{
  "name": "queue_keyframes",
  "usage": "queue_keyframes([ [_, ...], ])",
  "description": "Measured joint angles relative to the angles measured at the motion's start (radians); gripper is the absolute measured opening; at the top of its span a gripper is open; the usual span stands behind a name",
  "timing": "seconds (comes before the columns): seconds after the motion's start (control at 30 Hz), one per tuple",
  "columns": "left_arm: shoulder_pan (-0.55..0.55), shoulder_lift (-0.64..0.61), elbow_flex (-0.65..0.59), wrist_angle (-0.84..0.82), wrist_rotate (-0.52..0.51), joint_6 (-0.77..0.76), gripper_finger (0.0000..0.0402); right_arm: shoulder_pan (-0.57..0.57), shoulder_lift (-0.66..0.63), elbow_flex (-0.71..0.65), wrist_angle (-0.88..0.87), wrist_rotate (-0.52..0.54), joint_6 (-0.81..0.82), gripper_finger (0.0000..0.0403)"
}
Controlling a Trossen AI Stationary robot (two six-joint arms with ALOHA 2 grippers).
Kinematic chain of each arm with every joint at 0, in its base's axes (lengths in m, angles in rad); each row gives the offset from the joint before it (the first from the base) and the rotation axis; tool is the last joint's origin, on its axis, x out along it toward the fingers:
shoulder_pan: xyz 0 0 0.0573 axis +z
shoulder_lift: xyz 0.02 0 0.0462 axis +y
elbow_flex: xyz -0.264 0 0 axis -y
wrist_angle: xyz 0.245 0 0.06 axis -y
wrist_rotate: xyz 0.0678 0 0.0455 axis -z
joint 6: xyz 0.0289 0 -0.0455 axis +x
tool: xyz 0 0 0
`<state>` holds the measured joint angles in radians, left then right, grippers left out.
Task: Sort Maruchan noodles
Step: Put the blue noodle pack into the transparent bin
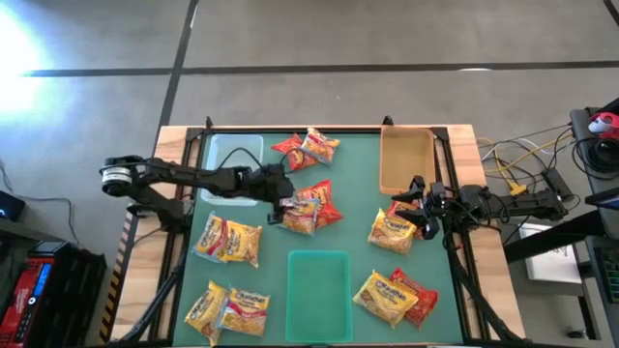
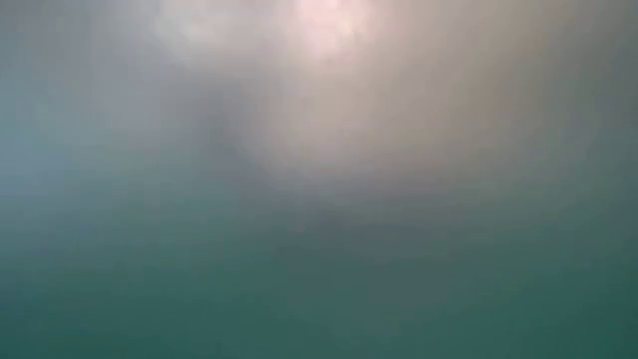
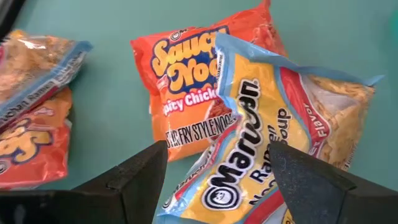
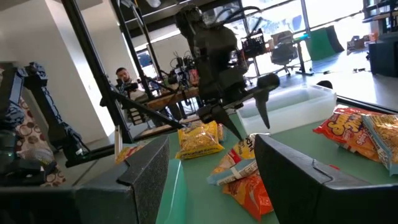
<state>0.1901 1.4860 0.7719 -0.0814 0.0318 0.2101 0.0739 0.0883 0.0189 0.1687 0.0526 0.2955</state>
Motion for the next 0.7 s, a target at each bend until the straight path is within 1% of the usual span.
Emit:
queue_keyframes([
  [0.13, 0.053, 0.002, 0.0, 0.0, 0.159, 0.049, 0.0265, 0.0, 0.0, 0.0, 0.0, 0.0, 0.0, 0.0224],
  [0.2, 0.068, 0.012, 0.0, 0.001, 0.199, 0.07, 0.0265, 0.0, 0.0, 0.0, 0.0, 0.0, 0.0, 0.0224],
  [0.47, 0.083, 0.102, -0.001, 0.043, 0.217, 0.09, 0.0265, 0.0, 0.0, 0.0, 0.0, 0.0, 0.0, 0.0224],
  [0.63, 0.081, 0.146, -0.001, 0.059, 0.274, 0.027, 0.0265, 0.0, 0.0, 0.0, 0.0, 0.0, 0.0, 0.0224],
  [0.7, 0.075, 0.159, -0.001, 0.061, 0.278, 0.002, 0.0265, 0.0, 0.0, 0.0, 0.0, 0.0, 0.0, 0.0224],
])
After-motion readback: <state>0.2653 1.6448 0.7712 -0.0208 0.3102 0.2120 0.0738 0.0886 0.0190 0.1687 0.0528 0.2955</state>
